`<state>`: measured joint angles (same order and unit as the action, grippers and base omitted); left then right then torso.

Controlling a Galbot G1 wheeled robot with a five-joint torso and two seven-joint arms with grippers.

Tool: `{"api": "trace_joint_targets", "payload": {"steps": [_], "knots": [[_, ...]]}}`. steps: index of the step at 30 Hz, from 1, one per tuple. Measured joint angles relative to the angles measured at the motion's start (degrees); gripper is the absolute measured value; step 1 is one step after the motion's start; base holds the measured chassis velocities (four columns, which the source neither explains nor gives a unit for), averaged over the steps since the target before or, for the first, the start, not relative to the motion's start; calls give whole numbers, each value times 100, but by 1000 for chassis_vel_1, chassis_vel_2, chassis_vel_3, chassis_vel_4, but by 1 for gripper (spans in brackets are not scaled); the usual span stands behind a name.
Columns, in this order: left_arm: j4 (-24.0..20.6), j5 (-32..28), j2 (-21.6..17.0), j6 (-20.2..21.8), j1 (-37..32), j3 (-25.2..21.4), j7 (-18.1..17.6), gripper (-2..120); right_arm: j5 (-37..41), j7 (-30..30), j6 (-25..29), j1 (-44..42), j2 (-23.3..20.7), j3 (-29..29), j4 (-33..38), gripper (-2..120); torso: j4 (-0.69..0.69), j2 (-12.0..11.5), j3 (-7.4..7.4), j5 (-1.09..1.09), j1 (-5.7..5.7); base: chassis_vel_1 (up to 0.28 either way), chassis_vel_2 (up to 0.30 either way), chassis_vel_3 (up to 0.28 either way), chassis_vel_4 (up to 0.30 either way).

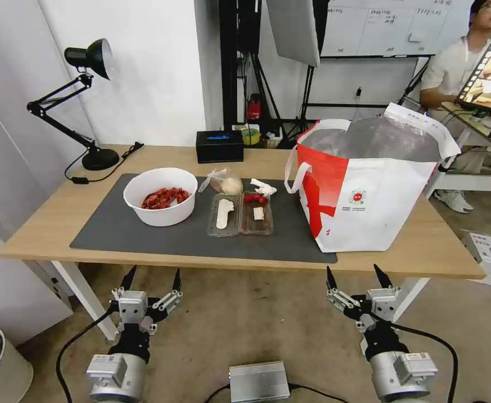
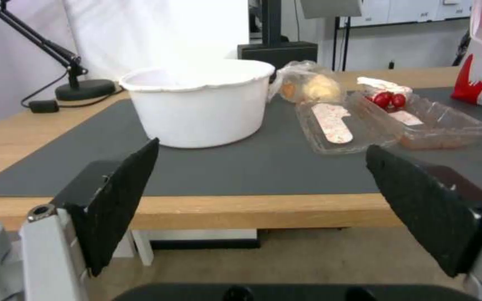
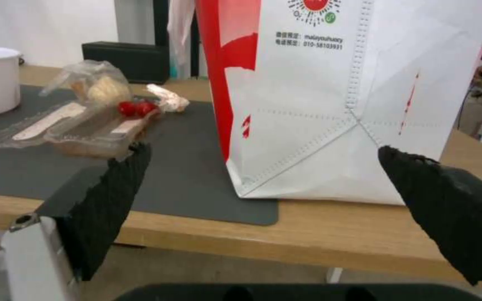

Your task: Pick up the trash from the table and place it into the takeout bag.

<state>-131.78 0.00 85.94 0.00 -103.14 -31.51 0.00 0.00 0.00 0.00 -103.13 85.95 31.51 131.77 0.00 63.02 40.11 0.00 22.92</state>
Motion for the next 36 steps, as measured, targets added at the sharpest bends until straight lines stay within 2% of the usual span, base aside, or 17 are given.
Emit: {"api": "trace_joint_targets", "payload": {"steps": [25,36], "knots": [[18,-75,-34,5,31,2,1,100,74,24,-43,16,-48,22,-3,100,0,0,0,0,0,0,0,0,0],[524,-1761,-920,397,848,89,-69,100,1953,890,-1304,533,-1263,864,-168,100,0,0,0,1,0,0,0,0,0]]}}
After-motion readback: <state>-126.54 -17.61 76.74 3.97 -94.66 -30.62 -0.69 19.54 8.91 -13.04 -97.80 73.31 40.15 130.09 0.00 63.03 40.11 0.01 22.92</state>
